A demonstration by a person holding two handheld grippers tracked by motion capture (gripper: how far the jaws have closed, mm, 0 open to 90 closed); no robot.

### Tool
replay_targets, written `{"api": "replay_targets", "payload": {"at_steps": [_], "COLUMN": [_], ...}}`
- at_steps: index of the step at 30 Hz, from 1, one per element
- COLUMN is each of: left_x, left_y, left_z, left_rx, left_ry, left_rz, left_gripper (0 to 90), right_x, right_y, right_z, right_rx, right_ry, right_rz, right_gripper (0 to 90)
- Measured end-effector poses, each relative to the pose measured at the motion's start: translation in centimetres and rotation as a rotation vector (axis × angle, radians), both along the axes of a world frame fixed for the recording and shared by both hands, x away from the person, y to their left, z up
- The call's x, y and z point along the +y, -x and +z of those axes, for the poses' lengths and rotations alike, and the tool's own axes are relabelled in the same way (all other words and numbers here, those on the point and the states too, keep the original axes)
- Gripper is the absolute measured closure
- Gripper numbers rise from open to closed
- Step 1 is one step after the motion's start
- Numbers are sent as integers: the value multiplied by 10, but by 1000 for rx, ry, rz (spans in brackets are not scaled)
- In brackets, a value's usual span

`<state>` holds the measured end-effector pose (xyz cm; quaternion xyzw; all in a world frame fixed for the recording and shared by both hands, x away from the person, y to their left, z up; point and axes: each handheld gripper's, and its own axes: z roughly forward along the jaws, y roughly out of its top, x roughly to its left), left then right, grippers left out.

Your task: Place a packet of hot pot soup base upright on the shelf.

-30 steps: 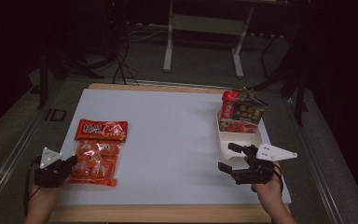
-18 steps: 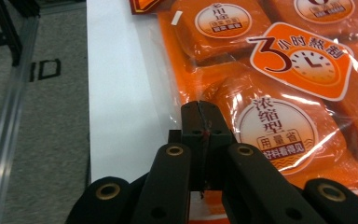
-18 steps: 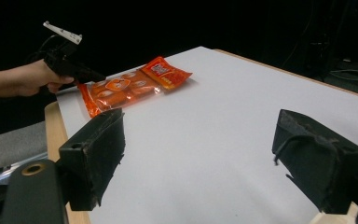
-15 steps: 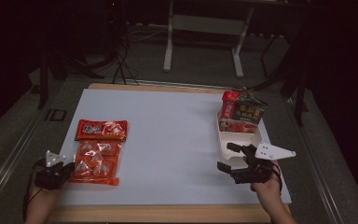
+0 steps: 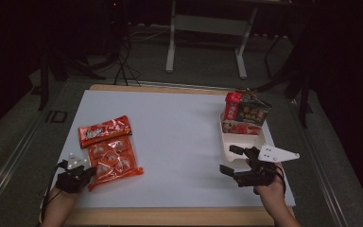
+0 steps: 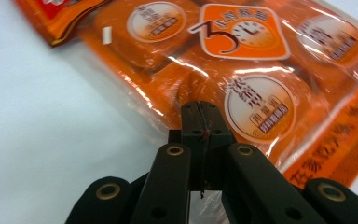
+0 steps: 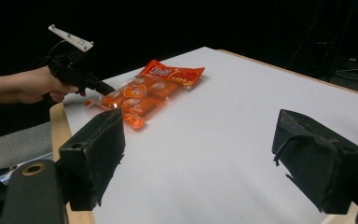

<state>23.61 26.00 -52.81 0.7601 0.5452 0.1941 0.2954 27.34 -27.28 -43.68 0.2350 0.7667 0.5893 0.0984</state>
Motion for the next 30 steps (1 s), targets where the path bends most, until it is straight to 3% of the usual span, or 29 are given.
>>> {"api": "replay_targets", "payload": {"at_steps": [7,11,15,21,30], "left_x": [-19,-21,-10,14,18], "left_y": [-4,-8,-15,-33,-56], "left_z": [1,3,10,10,-2], "left_rx": [9,9,-29,-29,-16], "left_ry": [22,30,30,18,-12], "left_rz": [-53,-69,-1,110,139], "left_gripper": [900,900,900,900,900], "right_x": [0,0,-2,-3,-3], "right_y": [1,1,1,1,1], "right_z": [1,1,1,1,1], "right_rx": [-3,-4,-1,-2,2], "right_ry": [-3,-3,-4,-6,-6], "right_rz": [5,3,0,-1,-1], "right_gripper": [166,166,167,167,167]}}
